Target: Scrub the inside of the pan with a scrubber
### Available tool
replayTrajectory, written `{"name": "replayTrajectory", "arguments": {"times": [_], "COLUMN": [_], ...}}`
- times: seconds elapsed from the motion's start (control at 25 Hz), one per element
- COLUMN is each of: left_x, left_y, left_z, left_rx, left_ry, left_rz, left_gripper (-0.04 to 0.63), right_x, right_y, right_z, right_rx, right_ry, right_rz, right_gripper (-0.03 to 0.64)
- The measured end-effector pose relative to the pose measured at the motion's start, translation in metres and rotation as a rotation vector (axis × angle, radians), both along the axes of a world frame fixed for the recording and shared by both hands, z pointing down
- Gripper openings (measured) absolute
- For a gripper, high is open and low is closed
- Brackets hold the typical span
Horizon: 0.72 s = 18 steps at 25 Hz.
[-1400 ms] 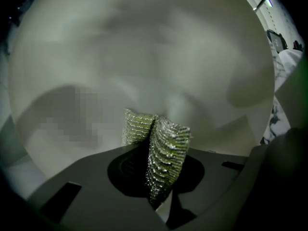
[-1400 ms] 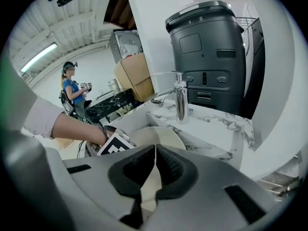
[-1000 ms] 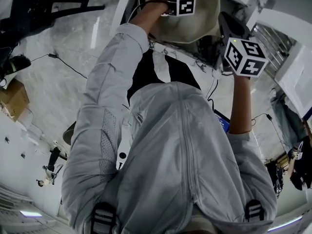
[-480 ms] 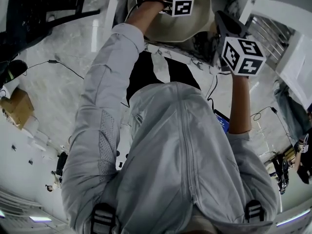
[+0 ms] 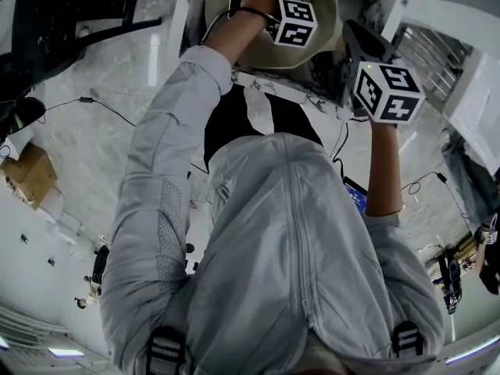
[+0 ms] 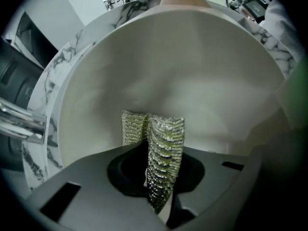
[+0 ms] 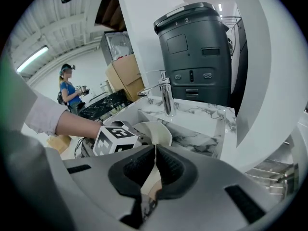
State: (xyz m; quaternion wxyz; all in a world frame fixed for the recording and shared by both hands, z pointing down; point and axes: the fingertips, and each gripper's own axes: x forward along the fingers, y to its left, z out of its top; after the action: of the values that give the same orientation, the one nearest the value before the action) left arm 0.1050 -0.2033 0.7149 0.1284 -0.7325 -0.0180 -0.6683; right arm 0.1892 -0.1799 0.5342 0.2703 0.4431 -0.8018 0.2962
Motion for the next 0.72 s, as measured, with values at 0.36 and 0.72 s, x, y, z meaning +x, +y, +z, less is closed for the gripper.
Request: {"name": "replayTrajectory", "arguments": {"times": [0.36,0.72], "left_x": [0.001,-0.036], "left_y": [0.061,0.089], "left_z": [-0.010,-0.007], "left_rx": [-0.176,-0.338], "left_ry": [0.009,-0.078], "left_rz": [0.189,0.185], "left_gripper": [0.067,0.067], "right_x": [-0.003,-0.007], "right_y": [-0.001,-0.007], "right_z": [-0.001,-0.002], "right_rx": [0.000,0.001], "right_ry": [0.001,-0.004], "right_rz": [-0.004,-0.011], "right_gripper": [0.037,0.037]}}
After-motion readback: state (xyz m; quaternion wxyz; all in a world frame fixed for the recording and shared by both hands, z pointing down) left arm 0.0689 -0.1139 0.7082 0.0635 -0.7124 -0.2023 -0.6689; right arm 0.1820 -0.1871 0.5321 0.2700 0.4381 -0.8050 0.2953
